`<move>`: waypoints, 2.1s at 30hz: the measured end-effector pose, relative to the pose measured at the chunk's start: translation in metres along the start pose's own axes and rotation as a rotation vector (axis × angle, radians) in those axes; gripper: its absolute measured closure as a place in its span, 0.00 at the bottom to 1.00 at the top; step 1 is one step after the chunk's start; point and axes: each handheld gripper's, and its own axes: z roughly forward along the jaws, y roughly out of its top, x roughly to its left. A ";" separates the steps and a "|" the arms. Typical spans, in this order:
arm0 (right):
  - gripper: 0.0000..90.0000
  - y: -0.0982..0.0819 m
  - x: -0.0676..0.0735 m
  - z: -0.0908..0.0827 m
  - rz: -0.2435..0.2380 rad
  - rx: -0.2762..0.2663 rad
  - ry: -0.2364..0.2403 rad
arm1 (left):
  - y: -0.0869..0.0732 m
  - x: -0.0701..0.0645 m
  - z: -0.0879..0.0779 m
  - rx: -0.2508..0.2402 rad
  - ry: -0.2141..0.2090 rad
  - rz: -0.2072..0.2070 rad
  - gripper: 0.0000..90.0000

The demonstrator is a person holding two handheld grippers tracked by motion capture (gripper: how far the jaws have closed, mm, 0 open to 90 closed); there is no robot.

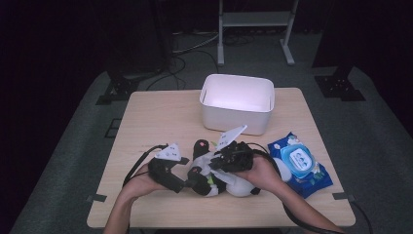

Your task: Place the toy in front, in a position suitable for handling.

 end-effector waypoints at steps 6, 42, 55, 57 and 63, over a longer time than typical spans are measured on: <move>0.93 0.001 -0.002 -0.007 -0.001 0.006 -0.013 | -0.004 0.003 -0.006 0.003 0.008 -0.010 0.18; 0.92 0.031 -0.004 0.034 -0.040 0.106 0.036 | 0.003 -0.002 -0.024 -0.074 0.010 0.006 0.18; 0.93 0.033 -0.003 0.024 -0.051 0.056 0.015 | 0.003 -0.005 -0.007 -0.033 -0.033 -0.003 0.18; 0.93 0.035 -0.004 0.022 -0.050 0.044 0.005 | 0.003 -0.005 -0.006 -0.032 -0.037 -0.009 0.18; 0.93 0.048 -0.015 0.017 -0.033 -0.010 -0.045 | 0.002 -0.006 -0.003 -0.024 -0.054 -0.010 0.18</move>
